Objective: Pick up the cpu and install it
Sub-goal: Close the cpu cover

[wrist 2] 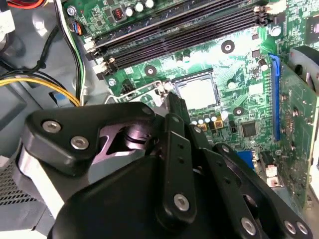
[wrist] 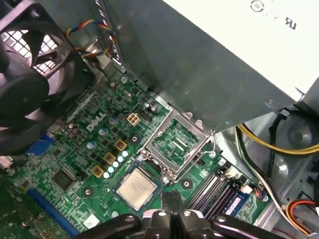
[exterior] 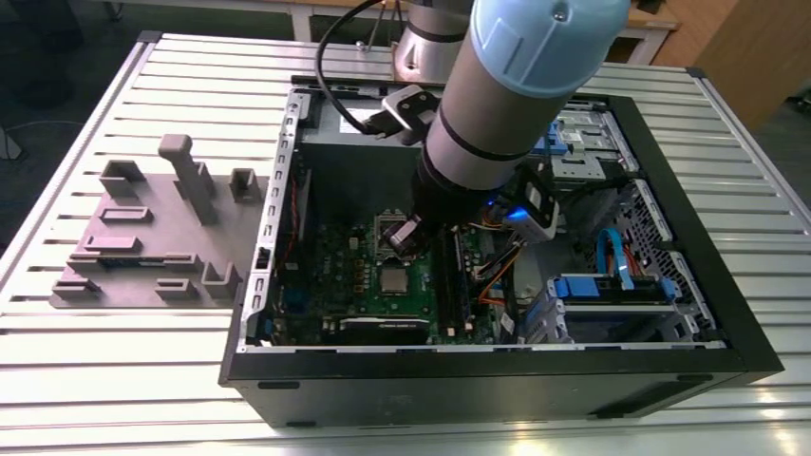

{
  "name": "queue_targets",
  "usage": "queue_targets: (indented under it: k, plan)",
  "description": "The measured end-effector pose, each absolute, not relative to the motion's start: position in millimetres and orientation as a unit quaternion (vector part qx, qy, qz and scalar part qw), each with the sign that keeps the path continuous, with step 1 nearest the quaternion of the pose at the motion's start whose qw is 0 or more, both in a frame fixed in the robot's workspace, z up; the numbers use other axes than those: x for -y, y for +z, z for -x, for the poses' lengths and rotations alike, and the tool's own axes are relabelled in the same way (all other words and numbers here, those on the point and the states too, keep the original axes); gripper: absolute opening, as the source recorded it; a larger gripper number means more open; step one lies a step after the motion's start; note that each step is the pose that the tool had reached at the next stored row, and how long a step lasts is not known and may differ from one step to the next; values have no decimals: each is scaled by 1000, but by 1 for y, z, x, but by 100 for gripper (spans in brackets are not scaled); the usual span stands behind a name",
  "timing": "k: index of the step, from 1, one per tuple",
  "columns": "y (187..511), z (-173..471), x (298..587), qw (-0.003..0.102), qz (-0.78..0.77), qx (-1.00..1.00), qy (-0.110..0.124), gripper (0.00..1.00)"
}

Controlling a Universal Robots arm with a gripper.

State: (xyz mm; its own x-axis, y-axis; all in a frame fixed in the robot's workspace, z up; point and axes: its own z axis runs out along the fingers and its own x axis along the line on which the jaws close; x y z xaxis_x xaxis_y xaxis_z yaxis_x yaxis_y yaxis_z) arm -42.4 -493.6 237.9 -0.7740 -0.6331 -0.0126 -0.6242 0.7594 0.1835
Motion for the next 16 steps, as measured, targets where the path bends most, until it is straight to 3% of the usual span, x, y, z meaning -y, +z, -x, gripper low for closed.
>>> queue_targets:
  k: [7,11,16]
  plan:
    - [236,42,494,27,-381,920,-87,10]
    - [235,41,494,18,-384,917,-109,10]
    - [232,39,493,15,-391,914,-111,10]
